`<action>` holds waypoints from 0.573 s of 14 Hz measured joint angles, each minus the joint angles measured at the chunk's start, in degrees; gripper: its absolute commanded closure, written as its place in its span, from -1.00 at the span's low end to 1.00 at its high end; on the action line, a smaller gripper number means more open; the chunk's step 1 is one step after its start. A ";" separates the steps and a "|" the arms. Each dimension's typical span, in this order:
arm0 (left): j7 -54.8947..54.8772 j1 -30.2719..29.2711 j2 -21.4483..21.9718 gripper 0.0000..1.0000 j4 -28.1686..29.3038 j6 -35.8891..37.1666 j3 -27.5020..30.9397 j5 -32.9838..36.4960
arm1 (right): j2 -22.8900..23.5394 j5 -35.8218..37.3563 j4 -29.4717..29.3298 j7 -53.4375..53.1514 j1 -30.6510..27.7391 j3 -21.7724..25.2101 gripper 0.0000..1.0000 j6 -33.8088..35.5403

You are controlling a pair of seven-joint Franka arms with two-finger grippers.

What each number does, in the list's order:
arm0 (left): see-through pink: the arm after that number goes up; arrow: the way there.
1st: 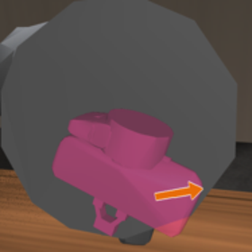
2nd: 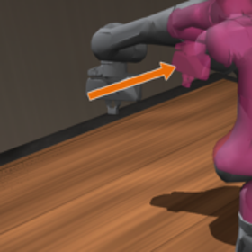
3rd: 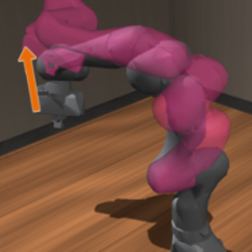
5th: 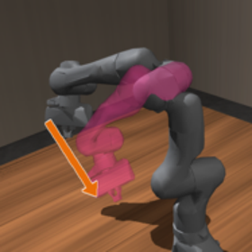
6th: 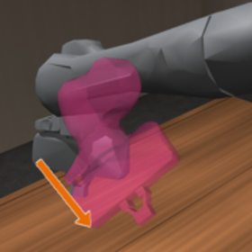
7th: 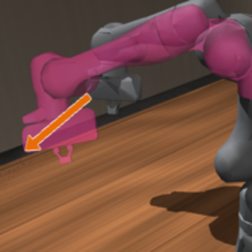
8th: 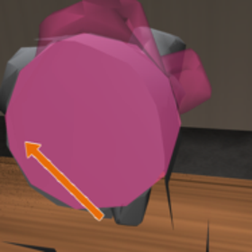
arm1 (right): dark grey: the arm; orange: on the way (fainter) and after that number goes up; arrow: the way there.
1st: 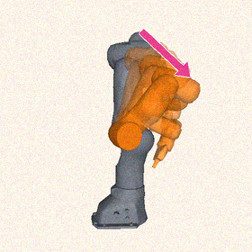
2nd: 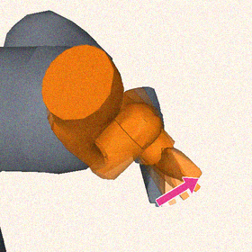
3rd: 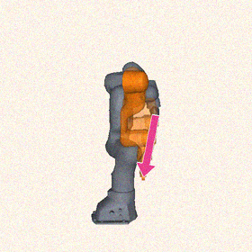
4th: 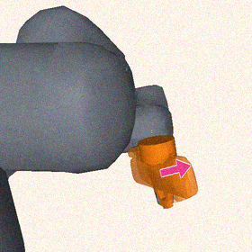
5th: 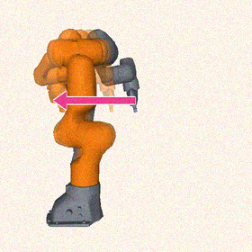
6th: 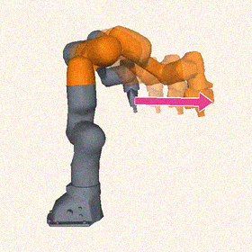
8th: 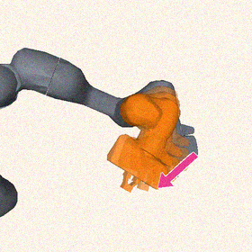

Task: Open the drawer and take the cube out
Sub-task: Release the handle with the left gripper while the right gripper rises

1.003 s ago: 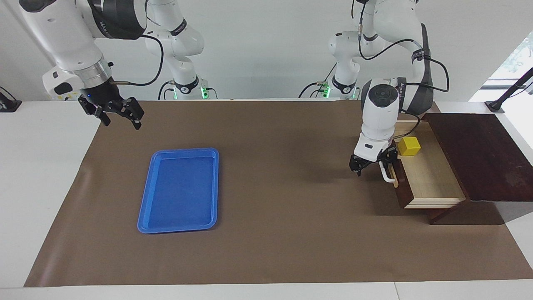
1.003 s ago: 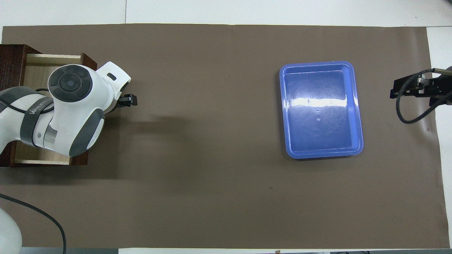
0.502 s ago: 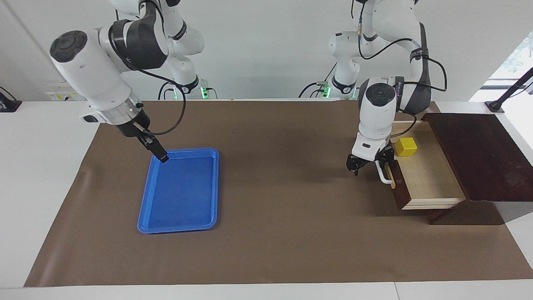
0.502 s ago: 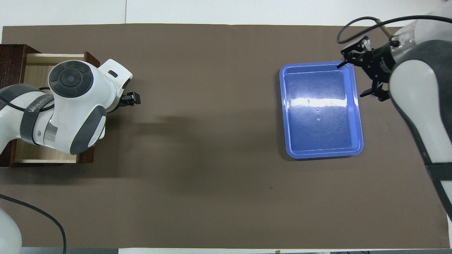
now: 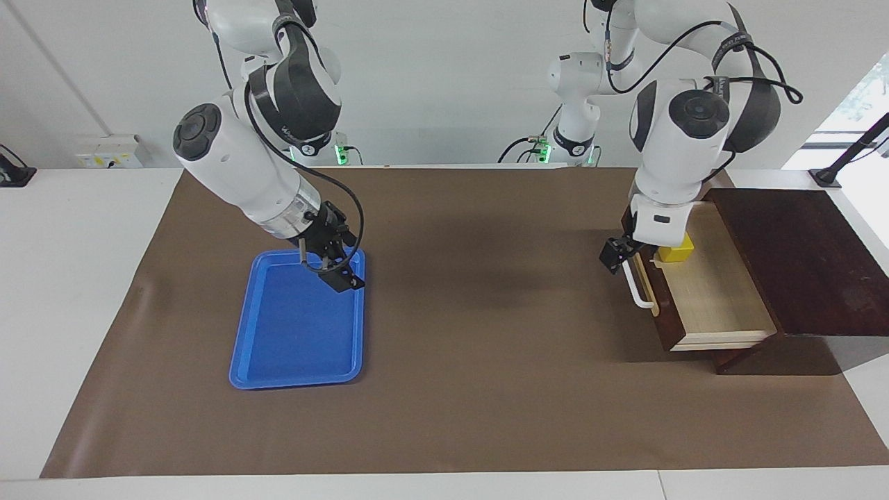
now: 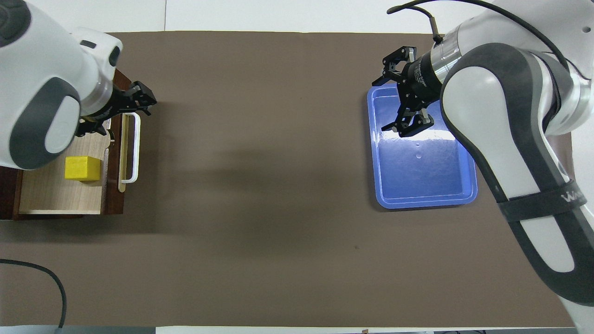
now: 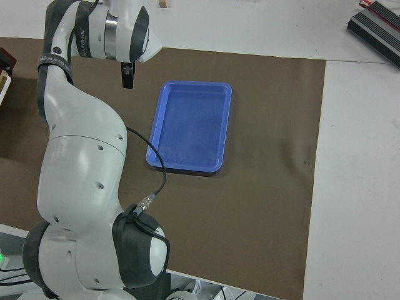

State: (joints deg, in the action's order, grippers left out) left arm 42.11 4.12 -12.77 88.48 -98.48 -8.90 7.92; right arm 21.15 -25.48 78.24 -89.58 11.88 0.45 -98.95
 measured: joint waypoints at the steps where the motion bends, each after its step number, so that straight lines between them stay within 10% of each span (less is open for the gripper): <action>1: 2.47 -0.12 -0.01 -1.00 -0.68 0.56 3.12 -1.95 | 0.01 -1.08 0.43 -0.30 0.22 0.00 -0.95 0.00; 8: 29.04 -0.85 0.86 -1.00 1.32 -0.99 13.86 -5.29 | 1.96 -9.66 1.21 2.52 0.92 -0.02 -0.95 -1.90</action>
State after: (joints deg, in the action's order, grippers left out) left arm 71.15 3.27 -11.91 89.80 -99.48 4.97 2.63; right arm 23.11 -35.15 79.45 -87.06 12.80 0.43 -100.85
